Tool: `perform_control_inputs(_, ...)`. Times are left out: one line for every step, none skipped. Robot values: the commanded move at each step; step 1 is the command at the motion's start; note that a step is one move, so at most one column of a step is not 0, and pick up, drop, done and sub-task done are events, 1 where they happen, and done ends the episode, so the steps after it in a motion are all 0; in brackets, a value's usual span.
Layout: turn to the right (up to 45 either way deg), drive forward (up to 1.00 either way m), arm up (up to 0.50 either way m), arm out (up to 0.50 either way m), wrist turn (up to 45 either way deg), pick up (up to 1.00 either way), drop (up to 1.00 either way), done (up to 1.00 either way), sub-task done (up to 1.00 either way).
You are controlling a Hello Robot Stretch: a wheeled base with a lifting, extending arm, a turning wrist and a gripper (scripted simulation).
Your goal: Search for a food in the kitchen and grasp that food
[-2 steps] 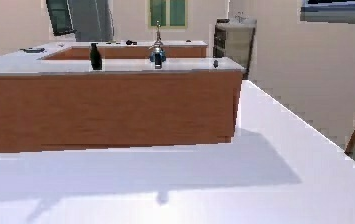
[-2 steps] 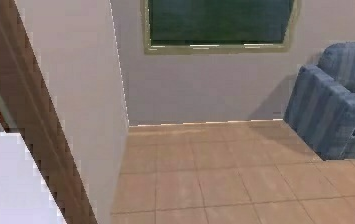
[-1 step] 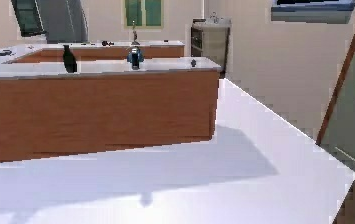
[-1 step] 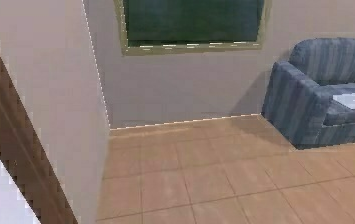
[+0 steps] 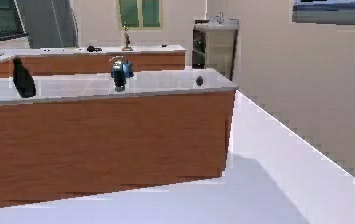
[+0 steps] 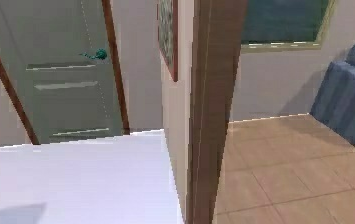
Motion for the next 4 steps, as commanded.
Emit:
perform_control_inputs(30.0, 0.00, 0.00, 0.00, 0.0, 0.00, 0.00, 0.00, 0.00)
perform_control_inputs(0.0, 0.40, 0.00, 0.00, 0.0, 0.00, 0.00, 0.00, 0.00)
perform_control_inputs(12.0, 0.00, 0.00, 0.00, 0.0, 0.00, 0.00, 0.00, 0.00)
perform_control_inputs(0.0, 1.00, 0.00, 0.00, 0.0, 0.00, 0.00, 0.00, 0.00)
